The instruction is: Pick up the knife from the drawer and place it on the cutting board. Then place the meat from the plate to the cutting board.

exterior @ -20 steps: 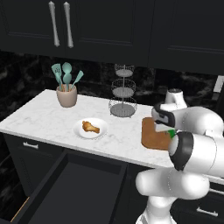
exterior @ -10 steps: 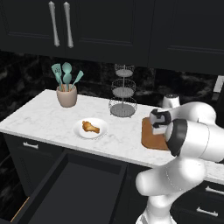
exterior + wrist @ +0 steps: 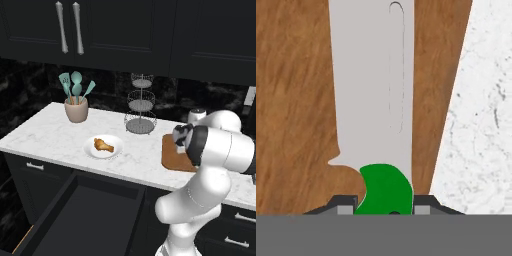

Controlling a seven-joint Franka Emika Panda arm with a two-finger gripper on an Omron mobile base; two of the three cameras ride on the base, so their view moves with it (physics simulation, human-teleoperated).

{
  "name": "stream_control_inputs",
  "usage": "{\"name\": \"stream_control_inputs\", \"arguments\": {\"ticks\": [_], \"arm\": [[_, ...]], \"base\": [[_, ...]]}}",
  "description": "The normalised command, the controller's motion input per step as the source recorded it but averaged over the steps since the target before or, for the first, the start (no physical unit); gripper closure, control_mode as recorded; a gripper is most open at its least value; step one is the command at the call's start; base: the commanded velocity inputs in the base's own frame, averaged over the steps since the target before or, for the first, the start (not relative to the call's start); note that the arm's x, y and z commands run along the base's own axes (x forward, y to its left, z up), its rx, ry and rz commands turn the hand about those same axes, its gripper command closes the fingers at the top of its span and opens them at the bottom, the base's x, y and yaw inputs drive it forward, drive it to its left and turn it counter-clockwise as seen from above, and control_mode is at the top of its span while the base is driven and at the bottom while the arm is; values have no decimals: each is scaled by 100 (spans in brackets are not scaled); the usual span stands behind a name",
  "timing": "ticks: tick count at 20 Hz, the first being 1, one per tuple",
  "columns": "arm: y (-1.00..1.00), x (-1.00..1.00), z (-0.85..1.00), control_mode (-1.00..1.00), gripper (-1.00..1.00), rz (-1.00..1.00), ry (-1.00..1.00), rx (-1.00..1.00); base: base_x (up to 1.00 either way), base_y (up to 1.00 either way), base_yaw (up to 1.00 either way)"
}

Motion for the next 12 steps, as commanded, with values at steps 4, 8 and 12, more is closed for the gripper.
{"name": "stream_control_inputs", "arguments": {"ticks": [4, 8, 12], "arm": [[-6, 25, -12, -100, 100, 0, 0, 0], [0, 11, -38, -100, 100, 0, 0, 0], [0, 3, -40, -100, 100, 0, 0, 0]], "base": [[0, 0, 0], [0, 0, 0], [0, 0, 0]]}}
